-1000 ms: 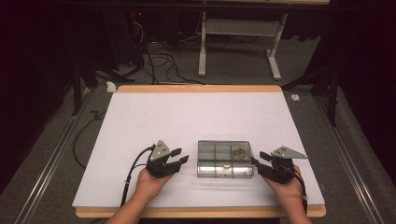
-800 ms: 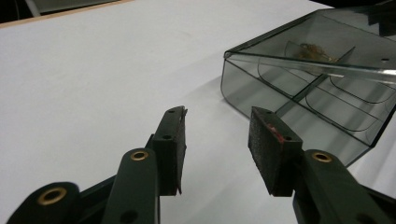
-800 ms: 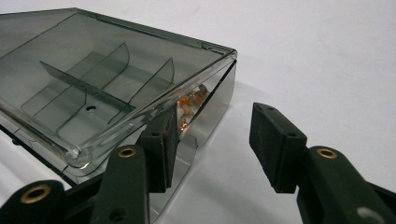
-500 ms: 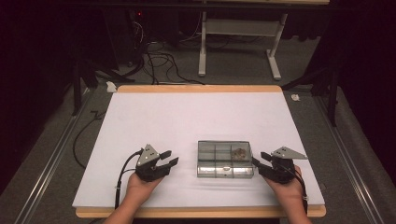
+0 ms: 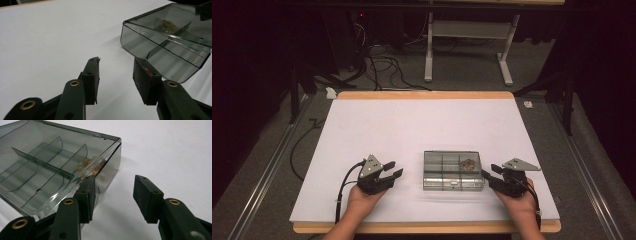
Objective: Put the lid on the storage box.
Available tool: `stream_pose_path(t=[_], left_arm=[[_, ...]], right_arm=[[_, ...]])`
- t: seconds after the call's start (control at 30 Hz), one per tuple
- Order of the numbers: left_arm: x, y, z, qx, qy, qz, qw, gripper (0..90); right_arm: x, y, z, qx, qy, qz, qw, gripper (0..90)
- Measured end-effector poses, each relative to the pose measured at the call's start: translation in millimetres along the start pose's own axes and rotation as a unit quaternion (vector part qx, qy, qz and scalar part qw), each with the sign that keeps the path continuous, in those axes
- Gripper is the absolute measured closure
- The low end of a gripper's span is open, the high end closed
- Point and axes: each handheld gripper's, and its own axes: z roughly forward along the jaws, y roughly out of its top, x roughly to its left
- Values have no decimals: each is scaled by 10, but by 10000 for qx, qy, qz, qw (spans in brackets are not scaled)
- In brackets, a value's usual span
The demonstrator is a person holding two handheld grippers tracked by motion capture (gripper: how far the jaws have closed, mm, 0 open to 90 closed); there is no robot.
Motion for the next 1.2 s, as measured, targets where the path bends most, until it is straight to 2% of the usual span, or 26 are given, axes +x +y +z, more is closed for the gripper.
stream_pose_path(t=[0.47, 0.63, 0.77, 0.83, 0.9, 0.97, 1.03, 1.1, 1.2], left_arm=[[10, -20, 7, 64, 7, 25, 10000, 569], [61, -20, 12, 141, 114, -12, 9998, 555], [137, 15, -9, 188, 236, 92, 9995, 540], [212, 50, -44, 217, 341, 114, 9991, 534], [318, 82, -108, 245, 507, 239, 9981, 525], [444, 123, -198, 269, 717, 351, 9964, 503], [579, 168, -306, 237, 938, 337, 9947, 470], [707, 202, -429, 159, 1161, 344, 9925, 440], [861, 187, -613, -31, 1524, 563, 9867, 405]], right_arm=[[-36, -68, 58, 34, 14, 120, 9999, 526], [-48, -74, 64, 15, -7, 97, 10000, 516], [-81, -69, 83, -30, -68, 117, 9999, 509], [-109, -63, 97, -45, -104, 173, 9998, 500], [-143, -59, 111, -55, -172, 206, 9996, 496], [-181, -57, 121, -85, -249, 182, 9995, 488], [-218, -64, 126, -96, -325, 191, 9992, 483], [-252, -88, 116, -152, -414, 143, 9989, 481], [-259, -117, 89, -294, -410, 141, 9986, 465]])
